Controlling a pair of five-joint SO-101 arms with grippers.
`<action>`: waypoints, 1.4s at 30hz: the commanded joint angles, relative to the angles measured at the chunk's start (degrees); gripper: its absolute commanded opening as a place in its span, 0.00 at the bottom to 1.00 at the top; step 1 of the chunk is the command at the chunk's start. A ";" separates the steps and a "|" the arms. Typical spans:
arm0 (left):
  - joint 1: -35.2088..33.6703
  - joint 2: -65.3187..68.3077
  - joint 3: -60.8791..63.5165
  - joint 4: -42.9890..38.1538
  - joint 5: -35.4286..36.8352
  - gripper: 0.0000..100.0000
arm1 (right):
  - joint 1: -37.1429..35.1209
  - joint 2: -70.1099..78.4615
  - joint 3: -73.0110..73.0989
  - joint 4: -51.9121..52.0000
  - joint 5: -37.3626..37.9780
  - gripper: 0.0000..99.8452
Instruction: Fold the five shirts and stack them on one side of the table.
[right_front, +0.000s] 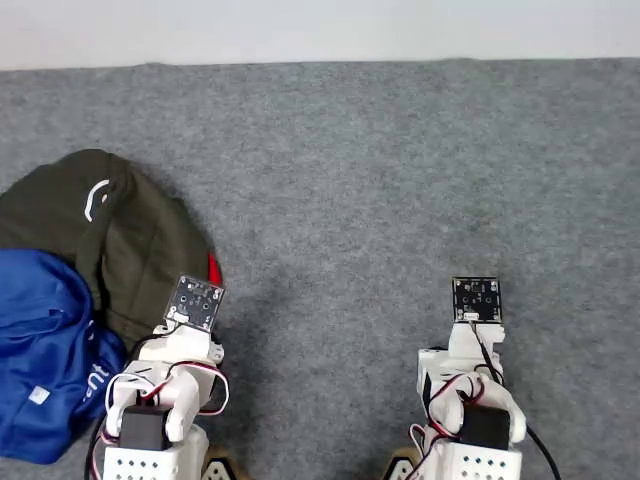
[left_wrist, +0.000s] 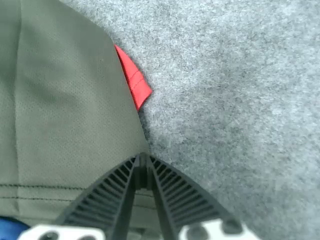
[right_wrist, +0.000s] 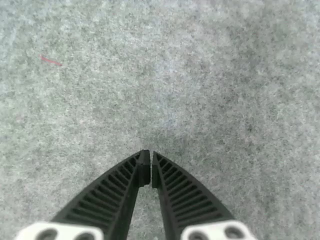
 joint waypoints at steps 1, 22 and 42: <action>0.26 -0.35 -0.22 0.26 0.26 0.00 | -0.40 -0.40 0.88 0.13 0.62 0.03; 1.32 -0.26 -6.73 -4.75 0.62 0.00 | -0.40 -0.40 0.88 0.13 0.62 0.03; 1.49 53.01 -77.93 24.00 10.90 0.00 | -0.40 -0.40 0.88 0.13 0.62 0.03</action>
